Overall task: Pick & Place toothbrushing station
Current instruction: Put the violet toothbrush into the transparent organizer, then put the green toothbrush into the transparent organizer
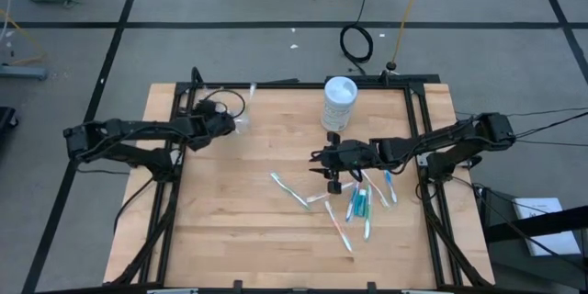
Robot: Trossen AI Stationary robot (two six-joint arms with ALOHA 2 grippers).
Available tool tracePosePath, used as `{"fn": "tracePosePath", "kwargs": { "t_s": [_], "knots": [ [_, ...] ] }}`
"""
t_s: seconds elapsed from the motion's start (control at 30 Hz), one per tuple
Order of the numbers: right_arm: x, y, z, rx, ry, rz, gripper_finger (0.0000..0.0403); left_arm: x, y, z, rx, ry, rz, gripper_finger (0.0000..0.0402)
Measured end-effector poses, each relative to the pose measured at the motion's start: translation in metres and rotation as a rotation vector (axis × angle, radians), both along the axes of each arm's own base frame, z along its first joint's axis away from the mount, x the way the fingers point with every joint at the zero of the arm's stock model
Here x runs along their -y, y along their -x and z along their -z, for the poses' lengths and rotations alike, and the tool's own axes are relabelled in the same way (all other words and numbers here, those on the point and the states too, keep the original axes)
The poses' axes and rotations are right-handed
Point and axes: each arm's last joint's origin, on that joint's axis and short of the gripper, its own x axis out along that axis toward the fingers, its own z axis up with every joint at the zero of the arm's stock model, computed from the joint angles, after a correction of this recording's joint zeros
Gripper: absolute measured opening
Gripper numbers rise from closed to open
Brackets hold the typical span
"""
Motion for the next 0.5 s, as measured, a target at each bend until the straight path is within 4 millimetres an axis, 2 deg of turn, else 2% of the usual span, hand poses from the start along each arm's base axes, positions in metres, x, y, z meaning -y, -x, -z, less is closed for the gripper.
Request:
{"fn": "tracePosePath", "kwargs": {
  "t_s": [0.3, 0.5],
  "knots": [
    [-0.001, 0.0, -0.001, 0.01, -0.002, -0.005, 0.0121, 0.004, 0.0, -0.05, 0.119, 0.109, 0.041, 0.0134],
    [-0.002, -0.003, 0.005, -0.009, -0.033, 0.014, 0.0121, 0.005, 0.001, -0.074, 0.15, 0.088, 0.119, 0.0134]
  ]
}}
